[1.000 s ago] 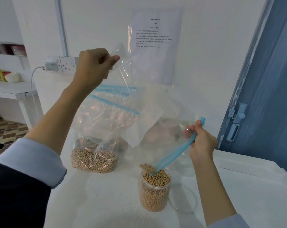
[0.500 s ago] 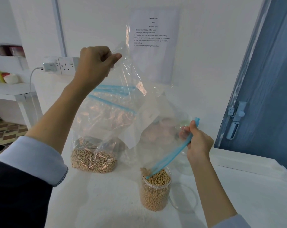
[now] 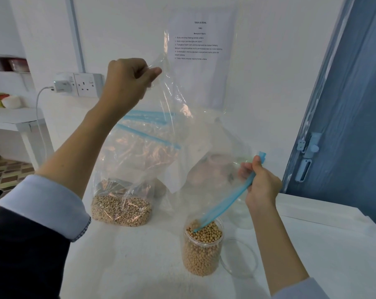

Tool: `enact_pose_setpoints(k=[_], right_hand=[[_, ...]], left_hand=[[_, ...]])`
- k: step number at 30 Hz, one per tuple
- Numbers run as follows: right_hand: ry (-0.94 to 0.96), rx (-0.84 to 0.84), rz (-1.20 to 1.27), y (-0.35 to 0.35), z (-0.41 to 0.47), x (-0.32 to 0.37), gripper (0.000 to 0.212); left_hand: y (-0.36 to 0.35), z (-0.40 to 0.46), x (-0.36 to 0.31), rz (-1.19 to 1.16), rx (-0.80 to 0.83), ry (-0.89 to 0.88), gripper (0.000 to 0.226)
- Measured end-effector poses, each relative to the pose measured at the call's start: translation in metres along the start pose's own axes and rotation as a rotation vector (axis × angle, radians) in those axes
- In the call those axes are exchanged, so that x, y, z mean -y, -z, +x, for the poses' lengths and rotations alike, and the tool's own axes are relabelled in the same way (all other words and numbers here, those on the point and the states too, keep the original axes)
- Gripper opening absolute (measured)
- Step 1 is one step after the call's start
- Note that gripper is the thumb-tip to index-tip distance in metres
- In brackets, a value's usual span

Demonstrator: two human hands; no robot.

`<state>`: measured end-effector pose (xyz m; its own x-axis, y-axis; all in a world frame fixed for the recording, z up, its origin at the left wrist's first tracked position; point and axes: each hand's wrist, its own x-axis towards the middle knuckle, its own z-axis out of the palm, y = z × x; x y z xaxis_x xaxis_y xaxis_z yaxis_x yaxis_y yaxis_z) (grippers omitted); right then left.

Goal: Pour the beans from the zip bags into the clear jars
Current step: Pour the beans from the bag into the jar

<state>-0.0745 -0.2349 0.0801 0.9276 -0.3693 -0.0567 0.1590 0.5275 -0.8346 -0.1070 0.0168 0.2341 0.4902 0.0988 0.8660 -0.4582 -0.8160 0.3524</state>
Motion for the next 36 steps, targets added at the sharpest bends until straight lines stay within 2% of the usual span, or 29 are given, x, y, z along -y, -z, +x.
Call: enact_pose_setpoints(k=[9,17,34,36], right_hand=[[-0.021,0.034,-0.004,-0.0002,0.0023,0.0023,0.023],[0.007,-0.006,0.077,-0.0017,0.0014,0.0022,0.026],[-0.012,-0.014,0.071,-0.0013,0.0049,-0.0004,0.026],[-0.026,0.027,0.058,-0.0017,0.0044,-0.0012,0.025]], left_hand=[[-0.0011,0.0051,0.0032,-0.013,-0.001,0.004,0.043],[-0.0035,0.0037,0.0022,0.011,-0.007,0.001,0.044],[-0.0070,0.0028,0.0058,0.018,0.001,-0.008,0.043],[-0.0068,0.0030,0.0067,0.020,0.004,-0.011,0.044]])
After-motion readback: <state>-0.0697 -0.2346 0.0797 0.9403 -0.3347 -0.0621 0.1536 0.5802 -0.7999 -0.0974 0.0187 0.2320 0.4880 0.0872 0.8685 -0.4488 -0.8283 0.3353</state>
